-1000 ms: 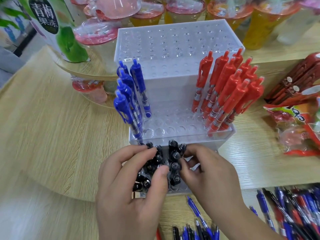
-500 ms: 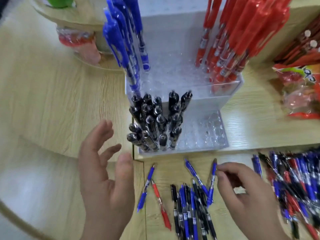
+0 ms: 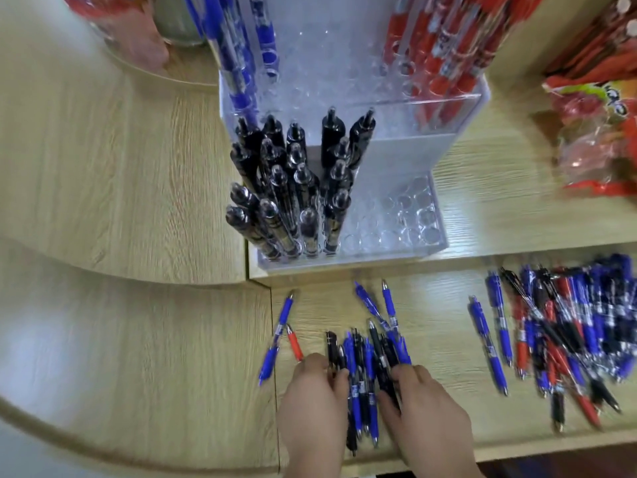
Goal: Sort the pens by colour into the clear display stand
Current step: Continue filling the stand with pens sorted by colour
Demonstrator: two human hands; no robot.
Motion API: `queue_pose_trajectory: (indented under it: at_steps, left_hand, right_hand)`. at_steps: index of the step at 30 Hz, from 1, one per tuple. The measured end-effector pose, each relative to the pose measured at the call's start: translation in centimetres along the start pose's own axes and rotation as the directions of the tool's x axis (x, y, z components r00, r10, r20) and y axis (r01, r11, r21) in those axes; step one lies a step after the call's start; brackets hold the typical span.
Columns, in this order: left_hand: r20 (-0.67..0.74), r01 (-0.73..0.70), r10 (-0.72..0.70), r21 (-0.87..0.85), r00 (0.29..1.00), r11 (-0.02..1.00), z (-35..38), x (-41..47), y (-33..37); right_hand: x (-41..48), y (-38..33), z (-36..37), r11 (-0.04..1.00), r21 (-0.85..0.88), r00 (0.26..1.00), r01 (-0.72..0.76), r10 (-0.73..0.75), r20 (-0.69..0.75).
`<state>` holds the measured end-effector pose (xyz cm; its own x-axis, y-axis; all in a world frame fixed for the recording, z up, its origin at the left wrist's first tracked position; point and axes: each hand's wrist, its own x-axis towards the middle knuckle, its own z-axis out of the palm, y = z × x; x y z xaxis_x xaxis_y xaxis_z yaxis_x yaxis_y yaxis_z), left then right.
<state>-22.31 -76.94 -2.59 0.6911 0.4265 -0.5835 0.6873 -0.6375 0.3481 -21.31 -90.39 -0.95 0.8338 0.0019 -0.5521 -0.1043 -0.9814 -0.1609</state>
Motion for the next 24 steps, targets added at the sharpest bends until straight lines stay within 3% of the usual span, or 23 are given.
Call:
queue_pose_trajectory:
  at_steps: [9, 15, 19, 24]
  left_hand:
    - [0.054, 0.077, -0.072, -0.110, 0.996, 0.991, -1.1, 1.6, 0.9]
    - [0.078, -0.049, 0.070, -0.251, 0.994, 0.967, -2.6, 2.4, 0.8]
    - [0.082, -0.123, 0.183, -0.471, 0.980, 0.873, -5.4, 2.4, 2.1]
    - [0.058, -0.253, 0.364, -0.619, 0.930, 0.744, -9.7, 0.9, 4.7]
  right_hand:
    - [2.7, -0.1, -0.4, 0.994, 0.108, 0.998, 0.028, -0.022, -0.059]
    - [3.0, 0.6, -1.5, 0.977, 0.197, 0.994, 0.085, -0.070, -0.081]
    - [2.7, 0.6, -4.1, 0.922, 0.351, 0.985, 0.161, -0.130, -0.111]
    - [1.0, 0.3, -9.2, 0.808, 0.509, 0.954, 0.297, -0.234, -0.186]
